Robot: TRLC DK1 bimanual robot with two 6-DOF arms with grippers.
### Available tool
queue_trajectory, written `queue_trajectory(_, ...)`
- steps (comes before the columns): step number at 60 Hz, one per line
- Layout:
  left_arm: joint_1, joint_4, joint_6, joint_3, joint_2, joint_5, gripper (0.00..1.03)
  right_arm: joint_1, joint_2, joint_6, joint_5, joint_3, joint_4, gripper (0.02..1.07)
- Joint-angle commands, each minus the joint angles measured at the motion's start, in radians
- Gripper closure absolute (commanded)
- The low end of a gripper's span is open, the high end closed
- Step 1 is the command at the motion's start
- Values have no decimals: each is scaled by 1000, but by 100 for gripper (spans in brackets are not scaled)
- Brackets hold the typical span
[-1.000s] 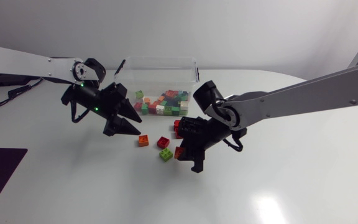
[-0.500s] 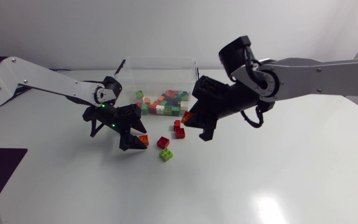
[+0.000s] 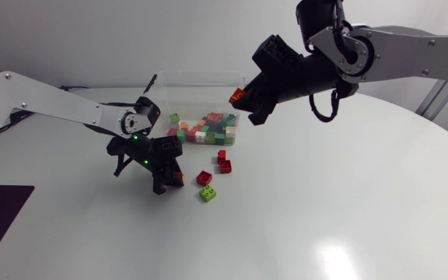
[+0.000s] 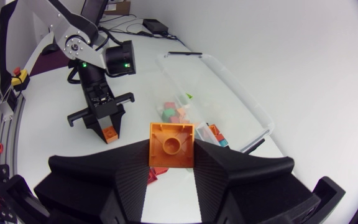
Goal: Place the duplo bricks in the container
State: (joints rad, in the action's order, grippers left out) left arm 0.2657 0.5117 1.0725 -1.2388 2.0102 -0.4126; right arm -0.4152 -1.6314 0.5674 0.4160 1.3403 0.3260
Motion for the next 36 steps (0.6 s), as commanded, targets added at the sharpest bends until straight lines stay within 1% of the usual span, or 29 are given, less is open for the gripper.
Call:
queue_trajectory(1,7,30,-14,16,-80,5,73,10,-47,-41,6,46,-8,81)
queue_trajectory(10,7,91,-17,2,-182,-2,73,16,-107,-81,6,128,-21,81)
queue_trajectory(22,4,99,-92,-28,-314,-8,72,18,-229,-156,4,278,-48,81)
queue_trajectory(28,-14,100,-123,-68,-360,-40,72,7,-300,-184,-11,344,-65,81)
queue_trajectory(36,-43,99,-169,-136,-366,-89,72,-2,-404,-219,-37,451,-74,80)
